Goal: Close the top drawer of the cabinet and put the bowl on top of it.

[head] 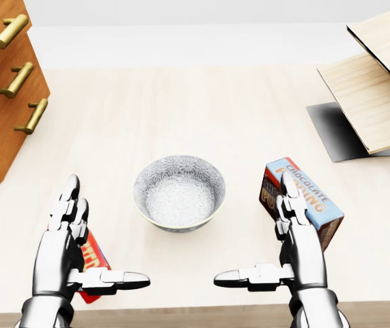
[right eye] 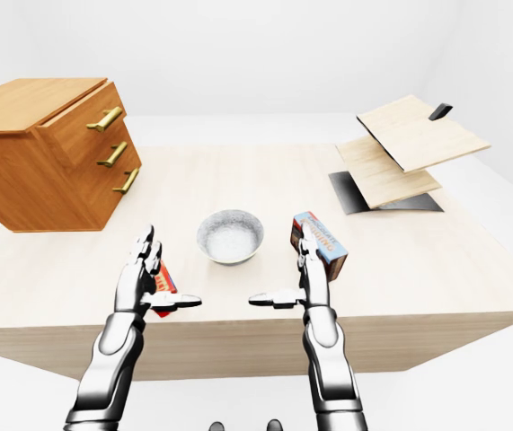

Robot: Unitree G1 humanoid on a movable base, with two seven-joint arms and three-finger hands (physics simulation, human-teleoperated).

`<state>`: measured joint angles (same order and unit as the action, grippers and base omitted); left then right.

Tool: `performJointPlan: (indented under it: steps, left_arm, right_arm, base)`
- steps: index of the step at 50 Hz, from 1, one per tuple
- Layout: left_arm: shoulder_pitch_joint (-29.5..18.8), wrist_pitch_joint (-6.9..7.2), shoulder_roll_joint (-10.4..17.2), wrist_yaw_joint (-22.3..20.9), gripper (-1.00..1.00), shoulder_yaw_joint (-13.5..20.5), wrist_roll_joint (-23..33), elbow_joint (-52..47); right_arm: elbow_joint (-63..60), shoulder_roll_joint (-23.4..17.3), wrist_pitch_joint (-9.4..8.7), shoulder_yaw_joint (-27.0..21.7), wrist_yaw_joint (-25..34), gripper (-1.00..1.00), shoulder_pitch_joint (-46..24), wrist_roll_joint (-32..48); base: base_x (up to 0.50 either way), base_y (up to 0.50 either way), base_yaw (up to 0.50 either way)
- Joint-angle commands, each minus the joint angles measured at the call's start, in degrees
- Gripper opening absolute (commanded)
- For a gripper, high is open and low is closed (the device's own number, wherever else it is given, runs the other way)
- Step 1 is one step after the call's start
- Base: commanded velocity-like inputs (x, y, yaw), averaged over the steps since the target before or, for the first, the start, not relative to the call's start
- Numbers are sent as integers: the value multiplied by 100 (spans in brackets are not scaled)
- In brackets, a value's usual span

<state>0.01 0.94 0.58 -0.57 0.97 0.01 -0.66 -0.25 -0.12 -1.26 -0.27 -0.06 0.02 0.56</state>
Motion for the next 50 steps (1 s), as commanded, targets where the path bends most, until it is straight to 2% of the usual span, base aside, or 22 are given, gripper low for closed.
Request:
performJointPlan:
  steps: [1, 5, 16, 30, 50]
  left_arm:
    - [243, 406, 149, -184, 100, 166, 113, -986]
    - [390, 406, 144, -396, 100, 353, -52, -1730]
    - [1109, 406, -18, -342, 100, -52, 476, -2507]
    - [1580, 406, -51, -487, 100, -9, 435, -3297]
    - [1485, 406, -47, -484, 100, -28, 467, -3149]
  right_arm:
    - [-564, -47, -374, 85, 311, 100, 305, -56]
    - [-1184, -22, -374, 28, 219, 100, 572, -26]
    - [-2161, -6, -374, 173, 336, 100, 1219, -51]
    - [-2589, -20, -374, 221, 391, 100, 1534, -115]
    - [-2741, -10, -372, 123, 569, 100, 1634, -332]
  base:
    - [0, 0, 0]
    - [0, 0, 0]
    - [0, 0, 0]
    - [0, 0, 0]
    - [6, 0, 0]
